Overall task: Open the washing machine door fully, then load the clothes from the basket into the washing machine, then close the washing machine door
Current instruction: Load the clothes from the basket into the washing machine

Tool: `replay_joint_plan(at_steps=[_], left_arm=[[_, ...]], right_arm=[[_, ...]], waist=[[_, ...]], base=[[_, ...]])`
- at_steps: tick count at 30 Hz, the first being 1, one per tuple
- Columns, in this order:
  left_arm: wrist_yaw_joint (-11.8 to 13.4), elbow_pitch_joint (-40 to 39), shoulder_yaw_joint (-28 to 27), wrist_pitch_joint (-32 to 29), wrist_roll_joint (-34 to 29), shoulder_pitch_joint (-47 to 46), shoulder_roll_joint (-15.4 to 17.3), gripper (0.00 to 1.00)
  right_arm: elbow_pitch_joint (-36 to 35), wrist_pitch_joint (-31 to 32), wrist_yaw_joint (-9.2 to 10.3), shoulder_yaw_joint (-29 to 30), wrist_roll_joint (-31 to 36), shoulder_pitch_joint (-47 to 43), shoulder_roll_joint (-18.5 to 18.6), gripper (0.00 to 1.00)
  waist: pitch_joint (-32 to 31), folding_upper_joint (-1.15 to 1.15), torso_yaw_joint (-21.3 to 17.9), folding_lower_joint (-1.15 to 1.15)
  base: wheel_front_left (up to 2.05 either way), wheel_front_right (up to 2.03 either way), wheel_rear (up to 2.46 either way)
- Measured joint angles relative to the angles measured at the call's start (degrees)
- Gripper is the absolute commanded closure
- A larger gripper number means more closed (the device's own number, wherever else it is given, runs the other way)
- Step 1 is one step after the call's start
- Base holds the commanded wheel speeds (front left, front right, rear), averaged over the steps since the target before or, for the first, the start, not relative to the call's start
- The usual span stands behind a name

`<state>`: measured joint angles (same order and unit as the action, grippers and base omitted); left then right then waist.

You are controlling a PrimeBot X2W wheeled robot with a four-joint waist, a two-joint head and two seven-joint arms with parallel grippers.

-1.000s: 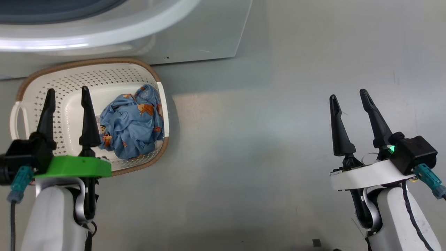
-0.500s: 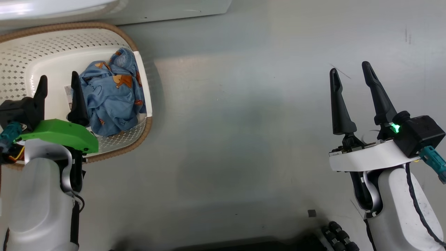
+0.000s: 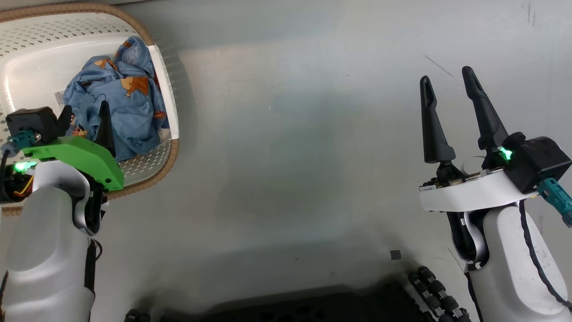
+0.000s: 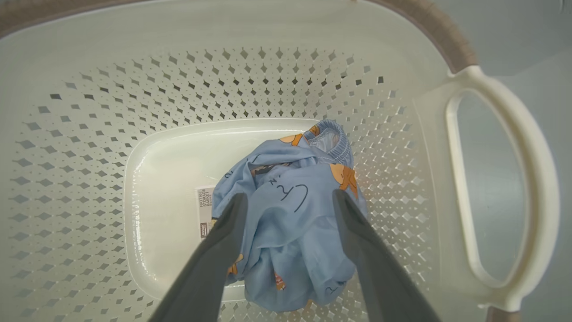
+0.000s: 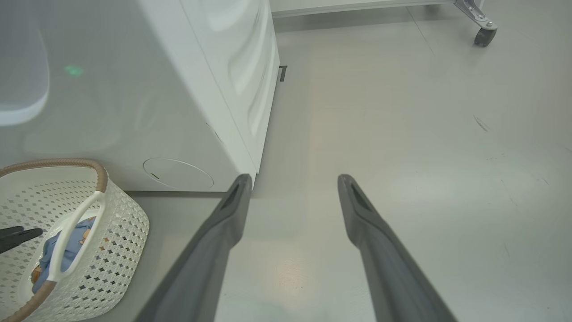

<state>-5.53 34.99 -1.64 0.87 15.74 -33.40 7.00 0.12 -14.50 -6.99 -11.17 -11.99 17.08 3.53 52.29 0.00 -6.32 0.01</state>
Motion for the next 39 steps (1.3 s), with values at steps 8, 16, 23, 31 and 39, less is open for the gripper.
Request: replay_joint_plan(at_steps=[8,16,23,31,39], left_arm=[[-0.49,3.83,-0.14,-2.61,1.01,-4.72,1.46,0.0],[-1.01,6.86,0.49,-4.36,1.38,-8.28,2.31,0.0],[-1.27,9.79,2.44,-6.84,1.37,-10.29,2.89,0.0],[-1.52,11.79,3.5,-8.98,1.33,-13.27,4.81,0.0],[-1.57,14.56,4.11,-12.27,1.12,-15.09,5.28,0.0]], right_arm=[[-0.02,0.01,0.0,-0.21,-0.09,0.38,-0.04,0.0],[-0.11,0.0,0.0,-0.33,-0.6,1.21,-0.11,0.0],[-0.11,0.01,0.01,-0.32,-0.64,1.36,-0.15,0.0],[-0.19,0.01,0.01,-0.51,-1.27,1.49,-0.23,0.0],[-0.66,0.0,0.03,-0.57,-1.62,1.52,-0.25,0.0]], waist=[[2.02,0.0,-0.55,0.0],[4.03,0.0,-1.23,0.0],[5.34,0.0,-1.5,0.0],[6.47,0.0,-1.74,-0.01],[7.95,0.0,-2.27,-0.01]], base=[[0.0,0.0,0.0],[0.0,0.0,0.0],[0.0,0.0,0.0],[0.0,0.0,0.0],[0.0,0.0,0.0]])
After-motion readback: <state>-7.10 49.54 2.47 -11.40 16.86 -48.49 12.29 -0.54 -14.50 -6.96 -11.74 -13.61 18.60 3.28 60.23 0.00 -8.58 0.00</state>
